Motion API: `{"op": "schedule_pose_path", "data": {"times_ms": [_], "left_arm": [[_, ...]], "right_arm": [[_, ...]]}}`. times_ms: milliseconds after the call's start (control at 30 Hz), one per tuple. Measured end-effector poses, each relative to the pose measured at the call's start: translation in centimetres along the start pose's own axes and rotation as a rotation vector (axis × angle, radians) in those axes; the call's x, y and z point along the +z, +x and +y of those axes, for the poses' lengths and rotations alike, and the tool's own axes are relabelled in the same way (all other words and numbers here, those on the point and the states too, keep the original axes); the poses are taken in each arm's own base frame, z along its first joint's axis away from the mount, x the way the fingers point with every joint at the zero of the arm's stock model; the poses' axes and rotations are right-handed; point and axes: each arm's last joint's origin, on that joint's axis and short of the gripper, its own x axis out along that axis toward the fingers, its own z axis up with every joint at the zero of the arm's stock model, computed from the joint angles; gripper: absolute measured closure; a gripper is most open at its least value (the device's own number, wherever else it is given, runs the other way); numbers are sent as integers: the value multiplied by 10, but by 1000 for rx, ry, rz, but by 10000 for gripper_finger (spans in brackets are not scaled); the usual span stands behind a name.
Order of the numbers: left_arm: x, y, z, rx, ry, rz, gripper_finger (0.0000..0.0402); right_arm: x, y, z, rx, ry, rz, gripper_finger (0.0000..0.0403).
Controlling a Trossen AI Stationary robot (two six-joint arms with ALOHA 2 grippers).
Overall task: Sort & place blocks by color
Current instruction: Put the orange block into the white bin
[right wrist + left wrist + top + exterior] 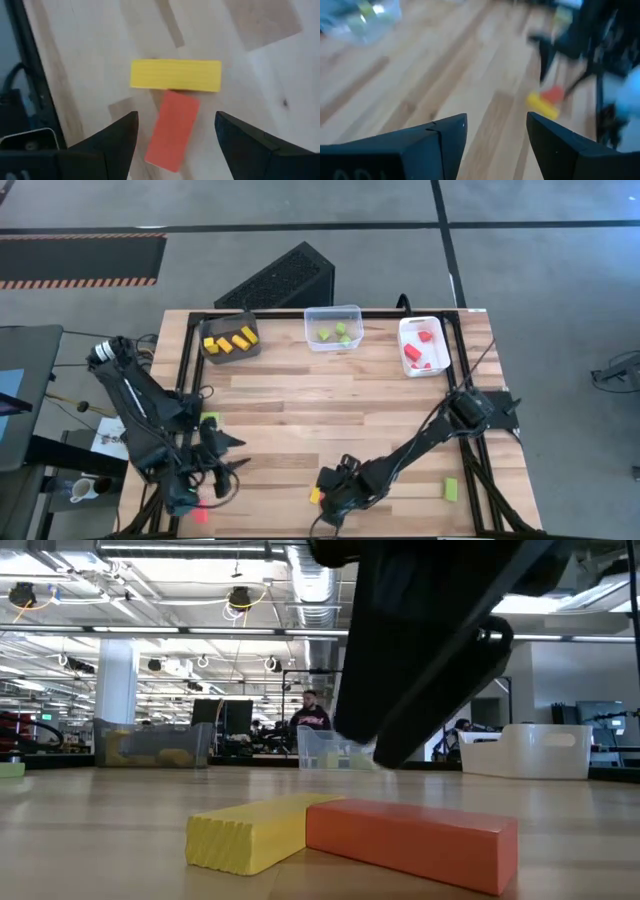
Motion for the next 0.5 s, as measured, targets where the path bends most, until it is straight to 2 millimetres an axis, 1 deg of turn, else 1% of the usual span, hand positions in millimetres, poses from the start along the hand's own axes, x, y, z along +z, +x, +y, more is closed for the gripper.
{"op": "schedule_pose_path", "data": {"times_ms": [67,133,233,367,500], "left_arm": [[2,-8,12,-18,-45,-73,208],[3,-12,21,-43,-96,-110,208],[-2,-10,32,-60,-128,-116,208],[-10,-5,37,-82,-158,-121,208],[-15,-1,36,-100,-183,-121,208]], "right_arm": [[1,7,5,-20,-12,22,117],[1,12,7,-46,-19,41,117],[3,19,12,-51,-13,56,117],[-3,32,12,-96,10,95,117],[-3,32,12,-95,31,96,118]]}}
